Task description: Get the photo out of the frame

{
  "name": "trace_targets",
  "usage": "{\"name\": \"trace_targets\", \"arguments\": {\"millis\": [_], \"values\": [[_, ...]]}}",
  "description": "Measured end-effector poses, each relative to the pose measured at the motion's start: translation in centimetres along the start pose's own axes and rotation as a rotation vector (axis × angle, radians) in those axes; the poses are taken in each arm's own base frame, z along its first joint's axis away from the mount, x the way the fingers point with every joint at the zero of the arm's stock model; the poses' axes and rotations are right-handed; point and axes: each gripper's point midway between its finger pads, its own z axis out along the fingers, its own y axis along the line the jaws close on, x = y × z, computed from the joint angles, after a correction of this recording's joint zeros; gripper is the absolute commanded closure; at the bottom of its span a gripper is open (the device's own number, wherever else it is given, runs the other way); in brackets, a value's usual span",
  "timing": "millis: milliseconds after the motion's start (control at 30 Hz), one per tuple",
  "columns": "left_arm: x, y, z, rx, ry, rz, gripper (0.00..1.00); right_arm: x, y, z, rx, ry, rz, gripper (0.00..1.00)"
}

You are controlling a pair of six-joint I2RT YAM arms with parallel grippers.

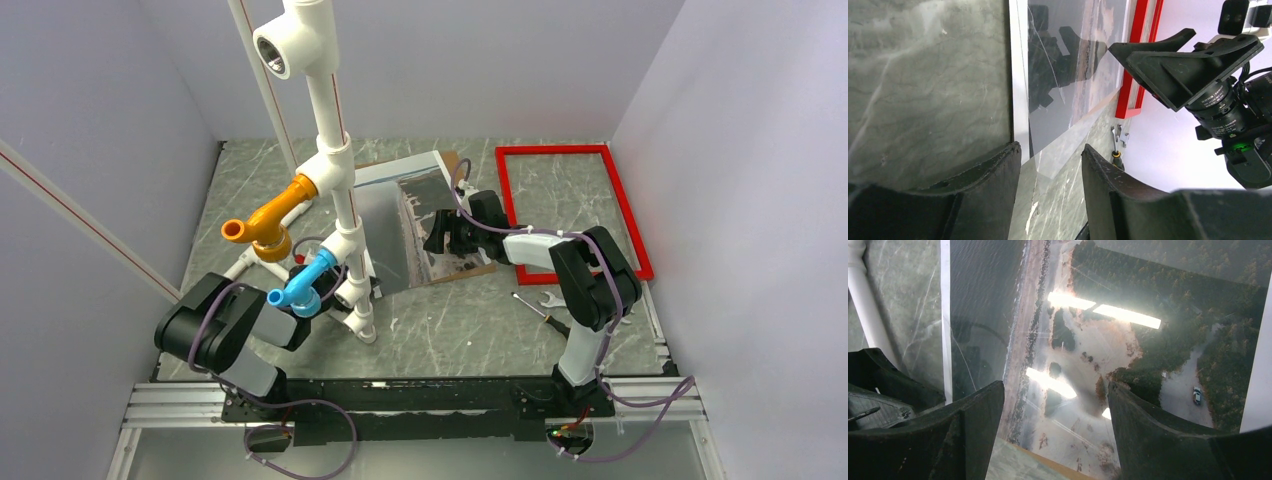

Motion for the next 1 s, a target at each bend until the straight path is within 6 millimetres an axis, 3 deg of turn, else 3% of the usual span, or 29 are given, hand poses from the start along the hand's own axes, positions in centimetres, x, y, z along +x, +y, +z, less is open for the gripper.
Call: {"name": "trace_targets", "arguments": {"millis": [367,700,1000], "values": [[-0.9,0.0,-0.6,-0.079,-0.068,0.029,0.39,0.0,0.1,0.1,-0.004,0.001,0.0,0.23],[0.0,0.7,0.6,-0.063,-0.02,-0.01,0.58,0.0,0.1,0.2,-0.01,0.002,-0.001,0.23],[0.4,0.8,0.6,-0.024,-0.024,-0.049,0.59,-0.1,0.0,0.2,-0.011,-0.001,0.0,0.23]]}}
